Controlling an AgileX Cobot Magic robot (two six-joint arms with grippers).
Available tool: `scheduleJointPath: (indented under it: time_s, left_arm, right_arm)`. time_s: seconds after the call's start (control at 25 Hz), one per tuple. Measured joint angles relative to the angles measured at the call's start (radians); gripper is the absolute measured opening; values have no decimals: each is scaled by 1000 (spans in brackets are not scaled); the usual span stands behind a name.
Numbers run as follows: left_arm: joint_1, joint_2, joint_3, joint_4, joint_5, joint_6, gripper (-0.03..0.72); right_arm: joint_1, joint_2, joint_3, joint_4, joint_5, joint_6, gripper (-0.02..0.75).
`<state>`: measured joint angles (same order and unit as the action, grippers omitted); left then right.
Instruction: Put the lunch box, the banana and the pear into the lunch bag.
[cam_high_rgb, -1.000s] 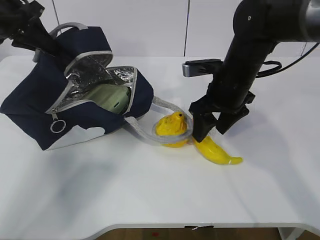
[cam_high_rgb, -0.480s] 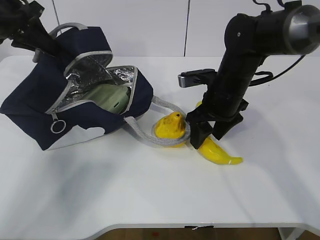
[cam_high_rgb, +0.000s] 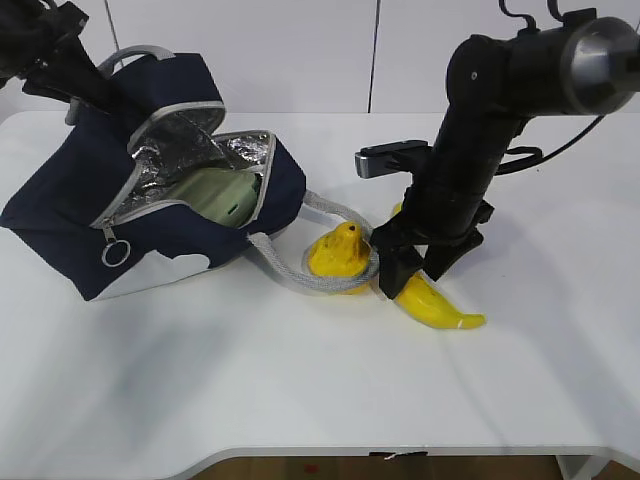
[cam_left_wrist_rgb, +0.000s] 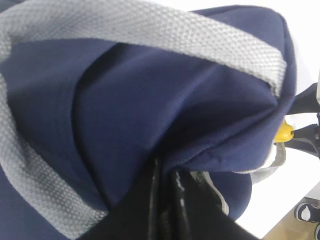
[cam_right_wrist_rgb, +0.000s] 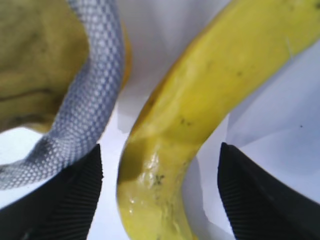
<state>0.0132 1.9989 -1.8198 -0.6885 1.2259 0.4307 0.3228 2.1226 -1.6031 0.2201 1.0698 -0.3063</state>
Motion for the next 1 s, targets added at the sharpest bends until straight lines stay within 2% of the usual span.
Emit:
scheduleJointPath:
  time_s: [0.68,0.84,1.0]
  left_arm:
    - [0,0,0,1,0,0,6]
    - [0,0,0,1,0,0,6]
    - [0,0,0,1,0,0,6]
  right_arm:
    - [0,24,0,25,4,-2,560]
    - [0,27,0,25,7,-2,474]
    - [0,29,0,25,22,-2,326]
